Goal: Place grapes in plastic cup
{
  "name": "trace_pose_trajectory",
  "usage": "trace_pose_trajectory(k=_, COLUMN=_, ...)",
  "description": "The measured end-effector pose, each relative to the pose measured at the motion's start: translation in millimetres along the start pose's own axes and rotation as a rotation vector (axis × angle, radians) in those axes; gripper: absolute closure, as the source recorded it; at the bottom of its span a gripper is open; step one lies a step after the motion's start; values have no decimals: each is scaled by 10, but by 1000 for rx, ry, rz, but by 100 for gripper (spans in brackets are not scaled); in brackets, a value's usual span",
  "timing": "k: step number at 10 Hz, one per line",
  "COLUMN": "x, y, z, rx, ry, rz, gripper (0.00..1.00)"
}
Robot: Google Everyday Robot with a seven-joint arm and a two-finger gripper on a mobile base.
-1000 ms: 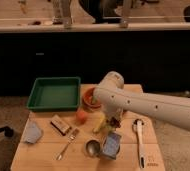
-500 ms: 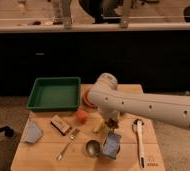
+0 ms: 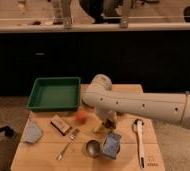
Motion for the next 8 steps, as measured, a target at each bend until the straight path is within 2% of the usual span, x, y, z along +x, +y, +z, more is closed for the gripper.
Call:
trace_pose_trajectory(k=3, x=59, y=-1, z=13, rx=3, ry=-3, rz=3, gripper=100)
trace_pose_trajectory(k=8, x=163, y=61, z=-56, rx=48, ry=-2, rz=34, gripper=100)
